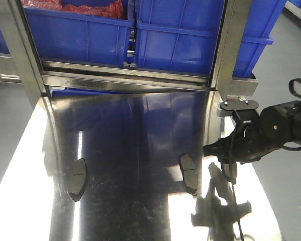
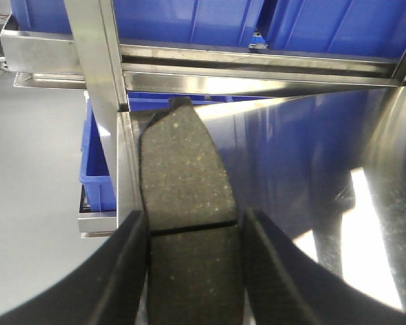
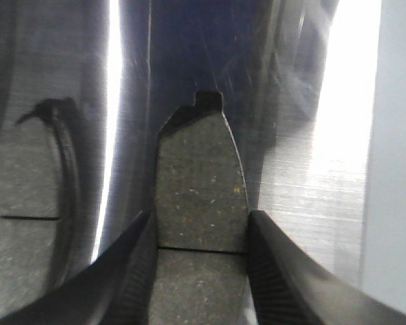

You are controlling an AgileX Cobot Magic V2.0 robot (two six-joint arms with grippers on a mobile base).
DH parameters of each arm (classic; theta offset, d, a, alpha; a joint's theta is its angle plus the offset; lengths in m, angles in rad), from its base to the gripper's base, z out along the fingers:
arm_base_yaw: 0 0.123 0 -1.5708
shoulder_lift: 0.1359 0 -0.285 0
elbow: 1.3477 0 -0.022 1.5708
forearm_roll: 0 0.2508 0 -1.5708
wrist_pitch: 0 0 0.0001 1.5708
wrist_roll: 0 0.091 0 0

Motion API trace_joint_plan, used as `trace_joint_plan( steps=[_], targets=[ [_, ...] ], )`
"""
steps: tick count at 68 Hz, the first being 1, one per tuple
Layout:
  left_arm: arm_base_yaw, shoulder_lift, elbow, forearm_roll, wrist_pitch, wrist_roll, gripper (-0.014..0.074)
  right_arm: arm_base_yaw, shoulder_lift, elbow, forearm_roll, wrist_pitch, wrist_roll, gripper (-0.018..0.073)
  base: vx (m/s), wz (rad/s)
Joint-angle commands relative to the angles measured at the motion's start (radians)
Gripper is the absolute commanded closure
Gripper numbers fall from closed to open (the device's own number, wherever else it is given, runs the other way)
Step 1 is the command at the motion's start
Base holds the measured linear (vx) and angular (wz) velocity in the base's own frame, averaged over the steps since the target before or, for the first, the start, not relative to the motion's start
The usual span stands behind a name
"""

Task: Move and align brake pads A on conveyor
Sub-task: 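Lower the right gripper onto the farthest-out brake pad and close, then lift the brake pad off the table with the right gripper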

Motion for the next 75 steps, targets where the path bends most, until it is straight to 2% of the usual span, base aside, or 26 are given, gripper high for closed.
trace_joint_plan(
  steps=[1, 16, 32, 48, 75],
  targets=[
    [-0.003, -0.003, -0.026, 0.005, -0.086, -0.008, 0.0566, -0.004, -0.077, -0.024, -0.004, -0.031, 0.0, 0.0471, 0.0, 0.0],
    [-0.003, -0.003, -0.026, 0.005, -0.086, -0.008, 0.0566, -0.004, -0.181, -0.02, -0.005, 0.02, 0.0, 0.0471, 0.0, 0.0],
    [-0.003, -0.003, -0.026, 0.005, -0.086, -0.008, 0.0566, -0.004, -0.405, 0.135, -0.008, -0.054, 0.0, 0.0471, 0.0, 0.0],
    [-0.003, -0.003, -0.026, 0.005, -0.086, -0.008, 0.0566, -0.004, -0.651, 0.253, -0.009, -0.073, -0.001, 0.0468, 0.0, 0.0],
    [-0.003, -0.003, -0.026, 0.005, -0.082, -0.008, 0.0566, -0.004, -0.942, 0.317, -0.012, -0.072, -0.001, 0.0468, 0.0, 0.0]
  ],
)
